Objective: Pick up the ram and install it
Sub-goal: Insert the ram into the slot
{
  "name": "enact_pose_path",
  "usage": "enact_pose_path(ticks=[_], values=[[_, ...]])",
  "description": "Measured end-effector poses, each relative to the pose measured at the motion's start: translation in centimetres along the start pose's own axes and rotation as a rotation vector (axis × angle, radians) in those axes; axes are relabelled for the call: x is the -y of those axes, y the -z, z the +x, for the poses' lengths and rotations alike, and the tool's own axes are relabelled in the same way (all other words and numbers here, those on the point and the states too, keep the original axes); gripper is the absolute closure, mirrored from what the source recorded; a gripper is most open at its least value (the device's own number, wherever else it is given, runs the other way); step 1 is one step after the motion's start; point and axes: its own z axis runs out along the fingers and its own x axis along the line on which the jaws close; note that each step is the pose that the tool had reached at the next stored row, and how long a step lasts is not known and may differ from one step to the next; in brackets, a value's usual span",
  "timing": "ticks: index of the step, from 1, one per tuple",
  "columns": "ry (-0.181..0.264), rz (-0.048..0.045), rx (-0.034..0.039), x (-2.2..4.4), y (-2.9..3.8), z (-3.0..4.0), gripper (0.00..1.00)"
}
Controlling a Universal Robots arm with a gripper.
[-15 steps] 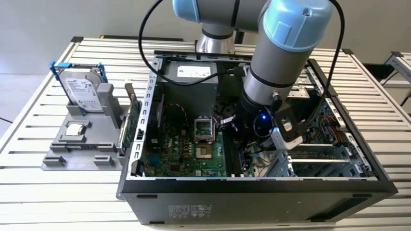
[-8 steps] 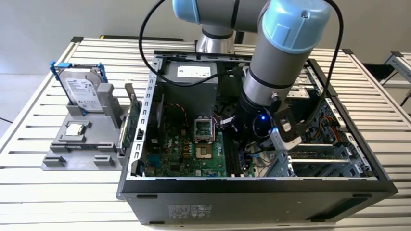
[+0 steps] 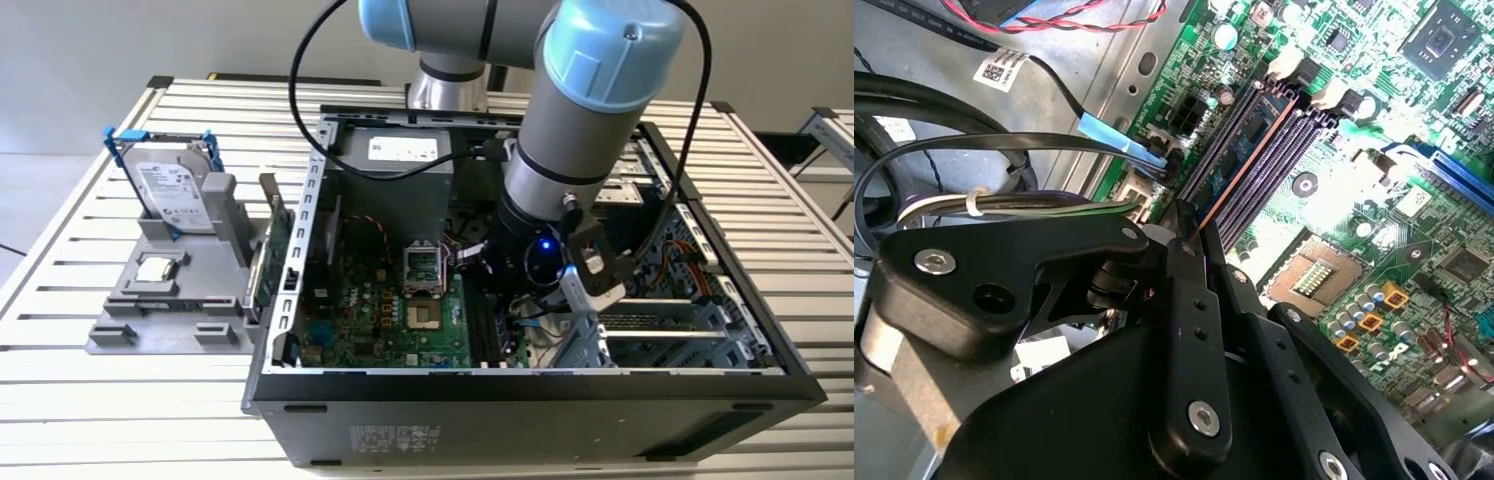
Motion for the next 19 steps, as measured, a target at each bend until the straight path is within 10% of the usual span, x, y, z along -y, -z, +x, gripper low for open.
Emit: enact_pose_path(ticks=[19], values=[[0.0, -0.0003, 0.0, -0.01, -0.21, -0.01, 1.0]])
